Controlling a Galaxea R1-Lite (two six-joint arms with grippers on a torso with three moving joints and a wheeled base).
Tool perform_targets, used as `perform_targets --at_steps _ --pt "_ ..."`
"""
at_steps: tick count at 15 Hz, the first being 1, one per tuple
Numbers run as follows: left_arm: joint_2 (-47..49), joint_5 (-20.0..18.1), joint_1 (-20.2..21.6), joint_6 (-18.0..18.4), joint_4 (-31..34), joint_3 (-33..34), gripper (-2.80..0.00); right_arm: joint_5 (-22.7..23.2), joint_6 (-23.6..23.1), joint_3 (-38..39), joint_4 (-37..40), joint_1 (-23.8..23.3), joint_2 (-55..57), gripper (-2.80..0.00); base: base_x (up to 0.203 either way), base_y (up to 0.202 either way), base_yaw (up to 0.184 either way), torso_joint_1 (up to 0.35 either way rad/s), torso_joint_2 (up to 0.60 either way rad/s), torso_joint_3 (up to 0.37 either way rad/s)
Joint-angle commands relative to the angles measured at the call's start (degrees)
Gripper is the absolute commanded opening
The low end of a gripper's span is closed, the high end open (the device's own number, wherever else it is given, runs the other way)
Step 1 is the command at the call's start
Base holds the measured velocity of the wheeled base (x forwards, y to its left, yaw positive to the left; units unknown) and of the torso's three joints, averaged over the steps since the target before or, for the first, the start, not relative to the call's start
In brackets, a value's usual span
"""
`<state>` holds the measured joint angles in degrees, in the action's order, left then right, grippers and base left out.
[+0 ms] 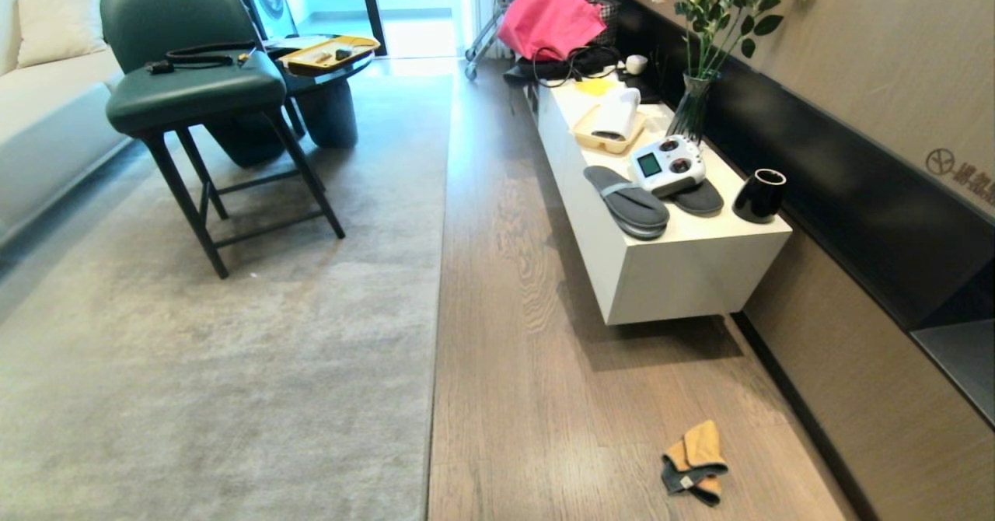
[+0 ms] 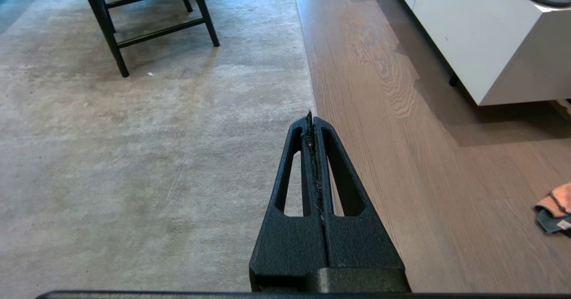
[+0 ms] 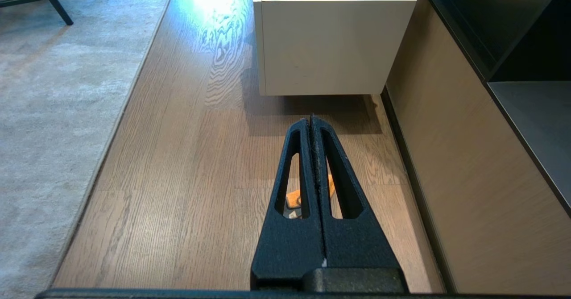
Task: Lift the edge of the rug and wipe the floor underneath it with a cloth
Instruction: Pick up the rag
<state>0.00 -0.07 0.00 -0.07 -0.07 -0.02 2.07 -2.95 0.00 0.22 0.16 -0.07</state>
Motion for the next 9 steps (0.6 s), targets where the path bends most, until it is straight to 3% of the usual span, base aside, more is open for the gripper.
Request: perform_targets --at_steps 1,9 --pt "0.0 -0.01 0.0 -0.02 0.04 -0.04 -2.8 0.04 -0.04 0.0 0.04 0.02 0.07 -2.8 0.0 0.0 0.0 0.0 0.0 0.0" --pt "0.0 -0.01 0.0 -0.02 0.07 0.02 -2.8 0.04 -0.04 0.0 0.04 0.02 0.07 -2.8 0.0 0.0 0.0 0.0 0.0 0.0"
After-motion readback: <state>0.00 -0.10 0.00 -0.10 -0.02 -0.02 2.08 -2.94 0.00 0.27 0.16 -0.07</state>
